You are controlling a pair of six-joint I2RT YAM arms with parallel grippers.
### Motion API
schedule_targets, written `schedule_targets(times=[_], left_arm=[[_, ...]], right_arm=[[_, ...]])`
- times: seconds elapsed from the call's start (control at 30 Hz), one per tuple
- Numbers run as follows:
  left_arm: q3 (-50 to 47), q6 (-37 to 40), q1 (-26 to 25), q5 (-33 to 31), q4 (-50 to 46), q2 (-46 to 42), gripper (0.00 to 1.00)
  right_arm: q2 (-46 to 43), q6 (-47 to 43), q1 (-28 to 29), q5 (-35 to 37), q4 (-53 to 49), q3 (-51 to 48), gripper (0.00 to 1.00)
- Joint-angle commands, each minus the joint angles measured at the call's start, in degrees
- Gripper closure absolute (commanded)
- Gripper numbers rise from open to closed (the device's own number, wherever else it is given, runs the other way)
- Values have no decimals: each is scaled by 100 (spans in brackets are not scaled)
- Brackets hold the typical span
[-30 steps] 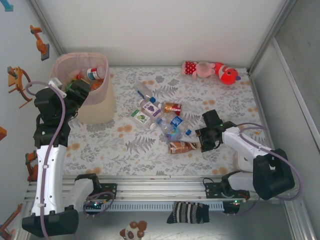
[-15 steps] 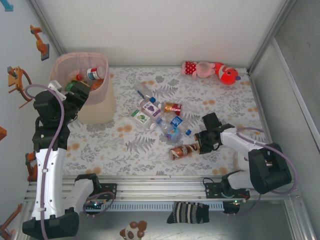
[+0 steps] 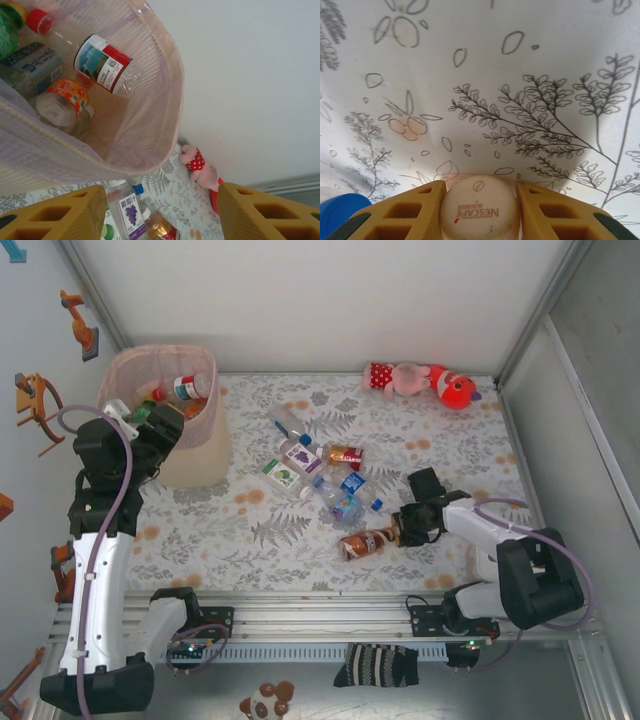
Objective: Put the plastic bottles in the bin
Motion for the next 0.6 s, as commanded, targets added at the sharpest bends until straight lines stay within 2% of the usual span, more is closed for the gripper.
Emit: schedule_targets(times=[0.0,0.1,0.2,0.33,0.43,0.5,0.57], left_arm=[[40,150,-132,-19,280,-27,42],[-76,259,-280,112,596,-13,43],[-174,389,-449,425,1028,90,43],[-331,559,-619,1408,1847,392,42],[-535,830,-902,2361,2766,642,39],[-566,1225,-1224,2729,3033,801,39],[-552,1788,-1686,2740,3038,905,39]], right_arm=[[-435,-91,-7,469,-175,28,68],[-924,-484,0,938,-661,293,75],[-1423,-1153,1,1316,-679,509,80],[-1843,-2394,22,1596,-341,828,86],[-1960,-3602,29,1478,51,1187,100],[-1950,-4255,49,1260,228,1443,100],[-1924,-4883,76,880,479,1699,100]])
